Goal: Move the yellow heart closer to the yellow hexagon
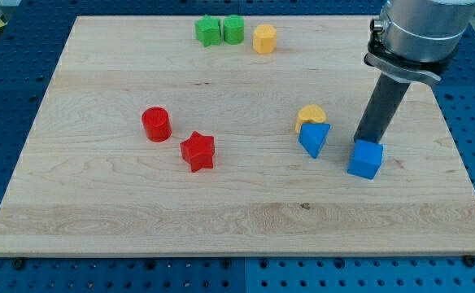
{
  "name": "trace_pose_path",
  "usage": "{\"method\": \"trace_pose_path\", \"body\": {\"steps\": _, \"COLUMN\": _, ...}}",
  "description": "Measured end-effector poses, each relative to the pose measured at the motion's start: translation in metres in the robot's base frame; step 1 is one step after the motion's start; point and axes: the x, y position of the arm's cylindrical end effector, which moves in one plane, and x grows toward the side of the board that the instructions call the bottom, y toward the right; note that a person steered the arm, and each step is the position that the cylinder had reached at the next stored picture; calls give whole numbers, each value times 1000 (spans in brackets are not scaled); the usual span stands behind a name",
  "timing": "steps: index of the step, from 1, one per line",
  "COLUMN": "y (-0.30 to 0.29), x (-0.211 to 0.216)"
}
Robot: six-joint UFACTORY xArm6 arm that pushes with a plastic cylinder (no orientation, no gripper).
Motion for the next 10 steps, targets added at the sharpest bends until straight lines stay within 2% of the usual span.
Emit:
{"method": "trace_pose_path", "body": {"steps": 2, "y": -71, "x": -6}}
{"method": "trace_pose_path", "body": {"steps": 3, "y": -85, "x": -6}}
{"method": "trace_pose_path", "body": {"steps": 5, "y": -85, "x": -20}}
{"method": "trace_pose_path", "body": {"steps": 9, "y": -79, "x": -84}}
{"method": "trace_pose_path", "body": {"steps": 10, "y": -63, "x": -53}}
